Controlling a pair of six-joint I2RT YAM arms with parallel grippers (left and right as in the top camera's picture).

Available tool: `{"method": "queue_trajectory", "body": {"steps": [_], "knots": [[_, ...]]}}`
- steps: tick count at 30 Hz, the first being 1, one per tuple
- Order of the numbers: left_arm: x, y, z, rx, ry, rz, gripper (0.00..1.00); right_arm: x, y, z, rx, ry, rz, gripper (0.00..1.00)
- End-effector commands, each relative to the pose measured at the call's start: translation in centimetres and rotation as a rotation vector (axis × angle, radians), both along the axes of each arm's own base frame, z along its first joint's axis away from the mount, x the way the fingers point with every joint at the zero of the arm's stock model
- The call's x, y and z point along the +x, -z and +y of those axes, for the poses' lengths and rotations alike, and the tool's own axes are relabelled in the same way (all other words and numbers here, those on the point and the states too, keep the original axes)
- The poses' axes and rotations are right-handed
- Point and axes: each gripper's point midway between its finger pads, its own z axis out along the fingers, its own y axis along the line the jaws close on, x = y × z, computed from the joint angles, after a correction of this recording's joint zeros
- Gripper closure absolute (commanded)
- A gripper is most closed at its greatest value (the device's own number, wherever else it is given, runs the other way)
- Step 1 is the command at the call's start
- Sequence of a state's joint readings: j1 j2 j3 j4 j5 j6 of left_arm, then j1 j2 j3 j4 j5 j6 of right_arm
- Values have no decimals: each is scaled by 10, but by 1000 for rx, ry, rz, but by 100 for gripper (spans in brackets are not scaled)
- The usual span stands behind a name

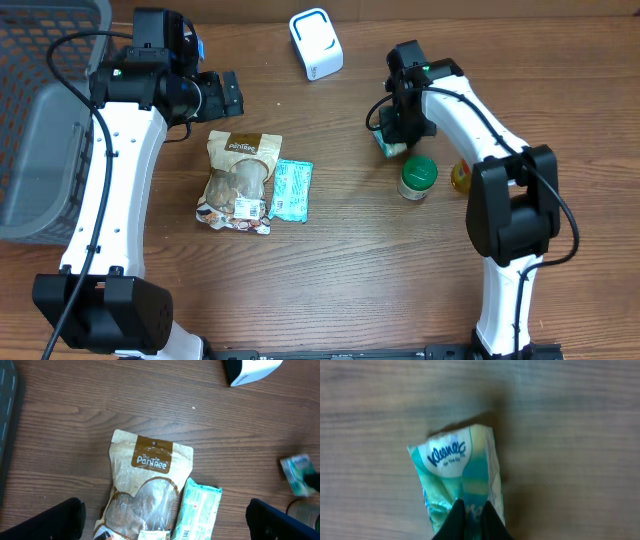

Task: Scan the item barcode
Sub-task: 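Open the right gripper and raise it off the pack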

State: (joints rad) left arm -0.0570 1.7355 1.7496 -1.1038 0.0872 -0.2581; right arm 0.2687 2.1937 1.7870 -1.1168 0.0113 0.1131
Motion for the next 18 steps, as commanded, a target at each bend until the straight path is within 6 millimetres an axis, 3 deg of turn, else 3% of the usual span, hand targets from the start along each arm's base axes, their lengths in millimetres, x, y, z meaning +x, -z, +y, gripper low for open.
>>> {"method": "queue_trajectory", "body": {"steps": [1,4,6,8,9,14,18], "knots": [[2,-4,0,-4,11,-13,0,-12,-19,-8,-14,47,15,91],[2,-4,0,-4,11,-13,0,-18,-16,-15,-41,69,39,91],[2,-4,0,-4,11,-13,0,-16,-16,-23,-83,95,28,83],[2,-4,0,-4,11,-13,0,-15,-18,-24,-87,95,22,50],[2,-4,0,-4,11,-13,0,-14,-19,-24,-86,99,20,45],[2,-4,0,-4,11,-13,0,-12,-41,-16,-51,118,5,42],[2,-4,0,-4,11,-13,1,-22,-62,20,70,67,11,42]]}}
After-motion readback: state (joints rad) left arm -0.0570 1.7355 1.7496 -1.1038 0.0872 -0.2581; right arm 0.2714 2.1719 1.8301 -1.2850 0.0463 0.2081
